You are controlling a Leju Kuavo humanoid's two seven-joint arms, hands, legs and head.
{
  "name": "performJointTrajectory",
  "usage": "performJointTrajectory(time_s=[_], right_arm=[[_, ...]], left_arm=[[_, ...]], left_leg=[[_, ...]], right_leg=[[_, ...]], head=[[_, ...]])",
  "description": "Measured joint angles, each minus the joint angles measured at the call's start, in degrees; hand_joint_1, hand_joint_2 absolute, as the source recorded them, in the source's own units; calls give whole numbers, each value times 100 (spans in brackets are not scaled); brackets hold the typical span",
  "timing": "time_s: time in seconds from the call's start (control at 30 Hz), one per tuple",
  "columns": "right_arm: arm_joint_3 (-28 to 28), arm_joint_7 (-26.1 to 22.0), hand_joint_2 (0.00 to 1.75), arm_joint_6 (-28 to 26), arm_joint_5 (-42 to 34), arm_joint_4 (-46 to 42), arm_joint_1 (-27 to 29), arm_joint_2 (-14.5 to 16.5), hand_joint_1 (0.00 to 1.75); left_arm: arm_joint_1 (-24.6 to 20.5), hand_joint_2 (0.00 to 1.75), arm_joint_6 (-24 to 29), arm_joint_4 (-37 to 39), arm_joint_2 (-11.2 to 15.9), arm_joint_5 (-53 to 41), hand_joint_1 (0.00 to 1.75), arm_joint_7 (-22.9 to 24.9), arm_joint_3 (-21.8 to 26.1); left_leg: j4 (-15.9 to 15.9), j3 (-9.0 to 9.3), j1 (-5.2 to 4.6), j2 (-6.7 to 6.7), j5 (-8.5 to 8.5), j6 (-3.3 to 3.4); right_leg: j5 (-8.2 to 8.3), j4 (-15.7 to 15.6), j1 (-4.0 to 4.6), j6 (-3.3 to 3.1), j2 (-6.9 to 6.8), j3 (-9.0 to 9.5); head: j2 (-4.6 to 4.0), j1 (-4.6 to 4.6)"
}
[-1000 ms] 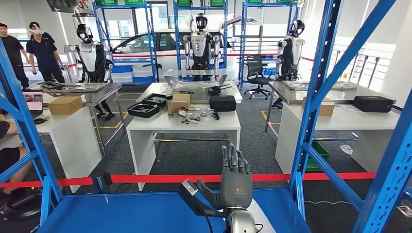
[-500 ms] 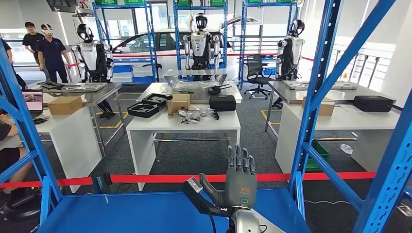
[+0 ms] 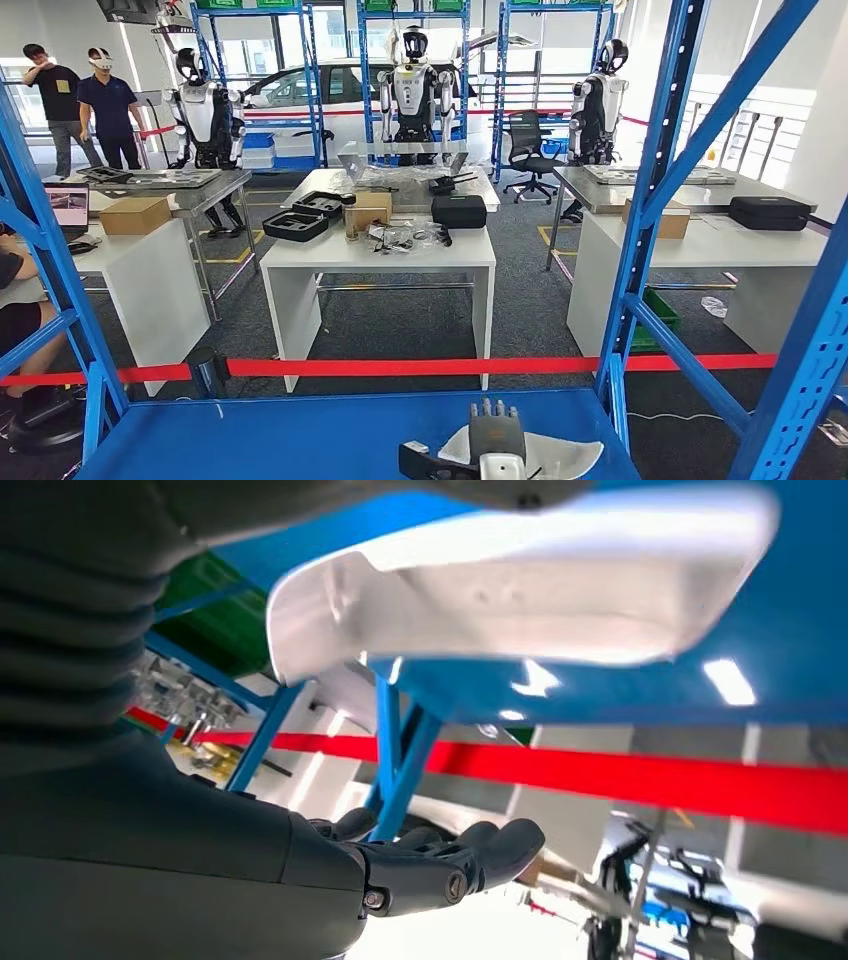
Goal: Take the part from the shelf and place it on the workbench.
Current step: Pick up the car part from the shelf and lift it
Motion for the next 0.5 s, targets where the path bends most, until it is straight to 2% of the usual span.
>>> performJointTrajectory(time_s=[0.13,0.5], right_arm=[[15,81,175,515,108,236,-50,-3,0],[46,119,175,732,133,482,-83,-9,0]], left_arm=[[-2,0,0,0,0,-10,0,1,5],[-3,0,0,0,-2,-13,0,10,26]], left_leg=[[0,-1,0,0,0,0],[0,-1,0,1,0,0]], right_leg=[[0,-1,0,0,0,-2],[0,-1,0,1,1,-2]], head=[[1,-1],[1,-1]])
